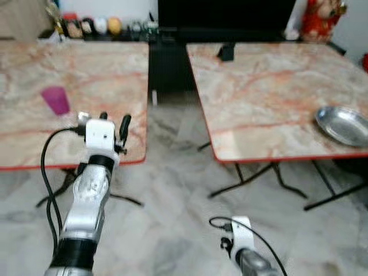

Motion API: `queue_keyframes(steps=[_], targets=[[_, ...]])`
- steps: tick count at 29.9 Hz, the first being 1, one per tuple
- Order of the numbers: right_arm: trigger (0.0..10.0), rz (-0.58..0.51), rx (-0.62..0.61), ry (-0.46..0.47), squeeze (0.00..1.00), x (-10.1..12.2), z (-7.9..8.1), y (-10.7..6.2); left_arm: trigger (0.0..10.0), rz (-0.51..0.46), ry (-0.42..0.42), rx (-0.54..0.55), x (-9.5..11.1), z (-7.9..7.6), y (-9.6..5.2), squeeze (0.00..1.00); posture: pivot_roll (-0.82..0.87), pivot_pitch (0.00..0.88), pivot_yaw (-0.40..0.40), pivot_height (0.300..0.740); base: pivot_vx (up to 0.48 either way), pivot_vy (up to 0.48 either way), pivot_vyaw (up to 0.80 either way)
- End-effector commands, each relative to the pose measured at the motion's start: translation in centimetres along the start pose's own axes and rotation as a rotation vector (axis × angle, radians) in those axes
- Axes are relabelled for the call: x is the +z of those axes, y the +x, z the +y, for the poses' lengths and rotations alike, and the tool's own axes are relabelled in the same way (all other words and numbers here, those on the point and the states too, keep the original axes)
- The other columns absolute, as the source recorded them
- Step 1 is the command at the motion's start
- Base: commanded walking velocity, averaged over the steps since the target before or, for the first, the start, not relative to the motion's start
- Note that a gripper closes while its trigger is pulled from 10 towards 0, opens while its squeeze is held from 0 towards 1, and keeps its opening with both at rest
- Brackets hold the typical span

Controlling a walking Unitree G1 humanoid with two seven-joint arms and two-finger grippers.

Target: Setting the table

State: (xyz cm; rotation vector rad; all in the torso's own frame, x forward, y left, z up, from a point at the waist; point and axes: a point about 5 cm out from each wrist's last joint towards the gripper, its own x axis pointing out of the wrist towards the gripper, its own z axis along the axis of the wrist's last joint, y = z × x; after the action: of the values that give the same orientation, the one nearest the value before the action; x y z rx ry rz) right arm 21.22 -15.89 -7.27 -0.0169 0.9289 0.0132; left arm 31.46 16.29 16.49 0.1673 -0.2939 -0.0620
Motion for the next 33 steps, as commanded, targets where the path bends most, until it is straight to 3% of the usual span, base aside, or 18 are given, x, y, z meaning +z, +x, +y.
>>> queue_keyframes(steps=[1,33], targets=[[10.0,-0.002,-0.003,0.016,0.0,0.09,0.02,0.01,10.0,-0.005,0.02,0.014,0.15,0.44,0.07,0.0,0.02,0.0,-0.055,0.74,0.0,0.375,0.0],[10.0,-0.025,0.003,0.013,0.0,0.66,-0.04,0.06,10.0,-0.009,0.025,0.051,0.27,0.78,0.2,0.0,0.03,0.0,-0.075,0.74,0.0,0.377,0.0]])
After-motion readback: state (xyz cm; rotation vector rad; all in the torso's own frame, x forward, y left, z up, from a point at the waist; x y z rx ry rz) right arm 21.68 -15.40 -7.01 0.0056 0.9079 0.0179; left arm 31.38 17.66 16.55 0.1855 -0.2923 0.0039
